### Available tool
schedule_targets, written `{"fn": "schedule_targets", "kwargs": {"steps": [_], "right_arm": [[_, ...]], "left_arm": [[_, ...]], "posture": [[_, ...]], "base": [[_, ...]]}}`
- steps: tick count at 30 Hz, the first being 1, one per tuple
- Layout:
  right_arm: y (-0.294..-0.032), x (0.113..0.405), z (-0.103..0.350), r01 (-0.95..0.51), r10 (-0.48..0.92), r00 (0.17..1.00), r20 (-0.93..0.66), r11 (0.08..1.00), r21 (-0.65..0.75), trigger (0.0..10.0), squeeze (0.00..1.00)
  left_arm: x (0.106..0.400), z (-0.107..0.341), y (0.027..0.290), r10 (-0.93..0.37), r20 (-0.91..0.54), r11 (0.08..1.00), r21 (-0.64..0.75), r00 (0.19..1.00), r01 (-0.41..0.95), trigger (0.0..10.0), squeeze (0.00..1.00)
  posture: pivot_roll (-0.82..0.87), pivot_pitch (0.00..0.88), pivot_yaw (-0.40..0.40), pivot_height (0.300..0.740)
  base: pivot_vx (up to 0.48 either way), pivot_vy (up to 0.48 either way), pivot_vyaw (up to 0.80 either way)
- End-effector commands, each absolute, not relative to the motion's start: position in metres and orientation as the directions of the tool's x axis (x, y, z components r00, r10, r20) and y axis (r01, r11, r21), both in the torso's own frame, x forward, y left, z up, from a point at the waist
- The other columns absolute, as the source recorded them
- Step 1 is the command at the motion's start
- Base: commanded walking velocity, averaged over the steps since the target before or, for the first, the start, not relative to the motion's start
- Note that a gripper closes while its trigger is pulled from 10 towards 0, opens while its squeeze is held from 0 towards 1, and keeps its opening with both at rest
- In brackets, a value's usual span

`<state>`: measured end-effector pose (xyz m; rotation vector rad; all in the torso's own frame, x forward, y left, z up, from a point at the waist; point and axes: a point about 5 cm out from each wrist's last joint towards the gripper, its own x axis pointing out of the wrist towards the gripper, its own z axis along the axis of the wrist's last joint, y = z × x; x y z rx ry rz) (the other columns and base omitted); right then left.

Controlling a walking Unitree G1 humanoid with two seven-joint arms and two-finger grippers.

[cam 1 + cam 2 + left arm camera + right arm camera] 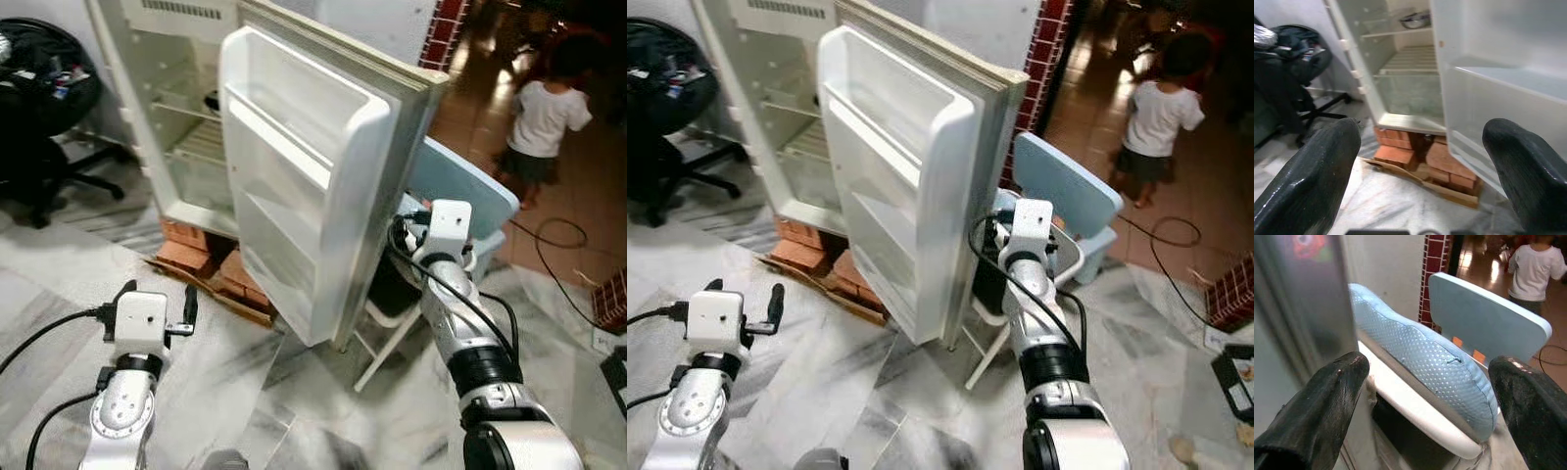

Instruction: Restocking fridge

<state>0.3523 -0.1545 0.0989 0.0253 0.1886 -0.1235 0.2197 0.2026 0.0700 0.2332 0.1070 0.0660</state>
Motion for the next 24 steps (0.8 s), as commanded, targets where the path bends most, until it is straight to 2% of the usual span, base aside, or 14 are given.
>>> {"fn": "schedule_targets", "kwargs": {"steps": [1, 2, 3, 8, 10, 11, 14, 15, 17, 19, 21, 22, 23, 24], "right_arm": [[-0.149, 0.361, 0.108, 0.134, -0.125, 0.976, -0.179, 0.99, 0.039, 10.0, 0.0], [-0.149, 0.361, 0.108, 0.134, -0.125, 0.976, -0.179, 0.99, 0.039, 10.0, 0.0], [-0.133, 0.37, 0.122, 0.083, -0.069, 0.988, -0.135, 0.991, 0.104, 10.0, 0.0], [-0.1, 0.381, 0.147, -0.08, 0.092, 0.995, -0.028, 0.954, 0.289, 10.0, 0.0], [-0.075, 0.38, 0.16, -0.246, 0.248, 0.967, 0.052, 0.87, 0.426, 10.0, 0.0], [-0.052, 0.374, 0.177, -0.425, 0.398, 0.901, 0.171, 0.733, 0.531, 10.0, 0.0], [-0.028, 0.353, 0.196, -0.636, 0.57, 0.751, 0.333, 0.492, 0.594, 10.0, 0.0], [-0.021, 0.335, 0.203, -0.74, 0.655, 0.629, 0.419, 0.339, 0.581, 10.0, 0.0], [-0.02, 0.315, 0.201, -0.802, 0.724, 0.52, 0.454, 0.231, 0.55, 10.0, 0.0], [-0.02, 0.313, 0.198, -0.807, 0.734, 0.51, 0.447, 0.229, 0.544, 10.0, 0.0], [-0.036, 0.312, 0.156, -0.767, 0.762, 0.589, 0.269, 0.422, 0.484, 10.0, 0.0], [-0.042, 0.313, 0.146, -0.743, 0.75, 0.622, 0.223, 0.477, 0.469, 10.0, 0.0], [-0.042, 0.313, 0.146, -0.743, 0.75, 0.622, 0.223, 0.477, 0.469, 10.0, 0.0], [-0.049, 0.314, 0.138, -0.725, 0.734, 0.651, 0.191, 0.528, 0.442, 10.0, 0.0]], "left_arm": [[0.217, 0.065, 0.199, 0.077, -0.116, 0.971, 0.235, 0.99, -0.048, 10.0, 0.0], [0.217, 0.065, 0.199, 0.077, -0.116, 0.971, 0.235, 0.99, -0.048, 10.0, 0.0], [0.219, 0.066, 0.194, 0.065, -0.114, 0.973, 0.227, 0.991, -0.038, 10.0, 0.0], [0.221, 0.066, 0.192, 0.058, -0.115, 0.975, 0.222, 0.992, -0.031, 10.0, 0.0], [0.222, 0.065, 0.191, 0.053, -0.114, 0.975, 0.219, 0.992, -0.027, 10.0, 0.0], [0.221, 0.065, 0.191, 0.051, -0.114, 0.976, 0.218, 0.992, -0.025, 10.0, 0.0], [0.221, 0.065, 0.191, 0.051, -0.112, 0.976, 0.217, 0.992, -0.026, 10.0, 0.0], [0.22, 0.065, 0.191, 0.052, -0.112, 0.976, 0.217, 0.992, -0.027, 10.0, 0.0], [0.219, 0.065, 0.191, 0.053, -0.112, 0.976, 0.217, 0.992, -0.028, 10.0, 0.0], [0.219, 0.065, 0.191, 0.054, -0.112, 0.976, 0.216, 0.992, -0.028, 10.0, 0.0], [0.218, 0.064, 0.191, 0.05, -0.116, 0.976, 0.216, 0.992, -0.024, 10.0, 0.0], [0.218, 0.064, 0.191, 0.048, -0.117, 0.976, 0.216, 0.992, -0.021, 10.0, 0.0], [0.218, 0.064, 0.191, 0.048, -0.117, 0.976, 0.216, 0.992, -0.021, 10.0, 0.0], [0.219, 0.064, 0.191, 0.046, -0.117, 0.976, 0.217, 0.992, -0.02, 10.0, 0.0]], "posture": [[0.11, 0.036, -0.072, 0.74], [0.11, 0.036, -0.072, 0.74], [0.12, 0.029, -0.075, 0.74], [0.12, 0.022, -0.079, 0.74], [0.13, 0.018, -0.081, 0.74], [0.13, 0.016, -0.083, 0.74], [0.13, 0.012, -0.088, 0.74], [0.14, 0.012, -0.09, 0.74], [0.13, 0.012, -0.09, 0.74], [0.13, 0.012, -0.09, 0.74], [0.13, 0.011, -0.087, 0.74], [0.13, 0.01, -0.085, 0.74], [0.13, 0.01, -0.085, 0.74], [0.12, 0.017, -0.082, 0.74]], "base": [[0.0, 0.0, 0.0], [0.0, 0.0, 0.0], [0.0, 0.0, 0.0], [0.0, 0.0, 0.0], [0.0, 0.0, 0.0], [0.0, 0.0, 0.0], [0.0, 0.0, 0.0], [0.0, 0.0, 0.0], [0.0, 0.0, 0.0], [0.0, 0.0, 0.0], [0.0, 0.0, 0.0], [0.0, 0.0, 0.0], [0.0, 0.0, 0.0], [0.0, 0.0, 0.0]]}}
